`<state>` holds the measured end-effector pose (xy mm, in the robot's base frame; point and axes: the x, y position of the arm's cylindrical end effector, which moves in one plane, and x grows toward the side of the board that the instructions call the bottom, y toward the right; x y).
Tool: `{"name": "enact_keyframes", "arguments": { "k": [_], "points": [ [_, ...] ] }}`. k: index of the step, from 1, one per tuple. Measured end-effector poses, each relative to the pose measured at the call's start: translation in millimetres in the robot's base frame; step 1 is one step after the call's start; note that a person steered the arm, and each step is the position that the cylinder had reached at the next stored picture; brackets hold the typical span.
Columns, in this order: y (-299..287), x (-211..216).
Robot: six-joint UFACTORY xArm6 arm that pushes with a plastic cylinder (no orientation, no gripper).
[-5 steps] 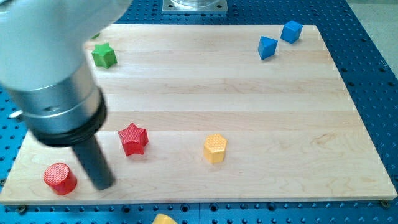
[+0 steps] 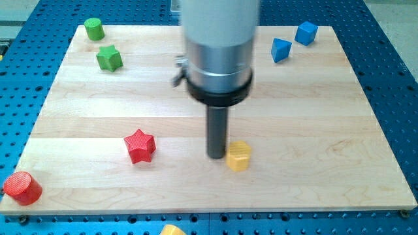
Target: Move the hexagon bottom to the blue cube
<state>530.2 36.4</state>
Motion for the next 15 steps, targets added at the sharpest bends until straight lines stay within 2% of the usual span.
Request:
{"name": "enact_keyframes", "arguments": {
  "k": [1,3,5,7,9,11,12,13,14,15],
  "points": [
    [74,4],
    [41,7],
    [157,25],
    [33,33],
    [13,39],
    [20,75],
    [90,70],
    [123,69],
    [114,64],
    [170,65]
  ]
}}
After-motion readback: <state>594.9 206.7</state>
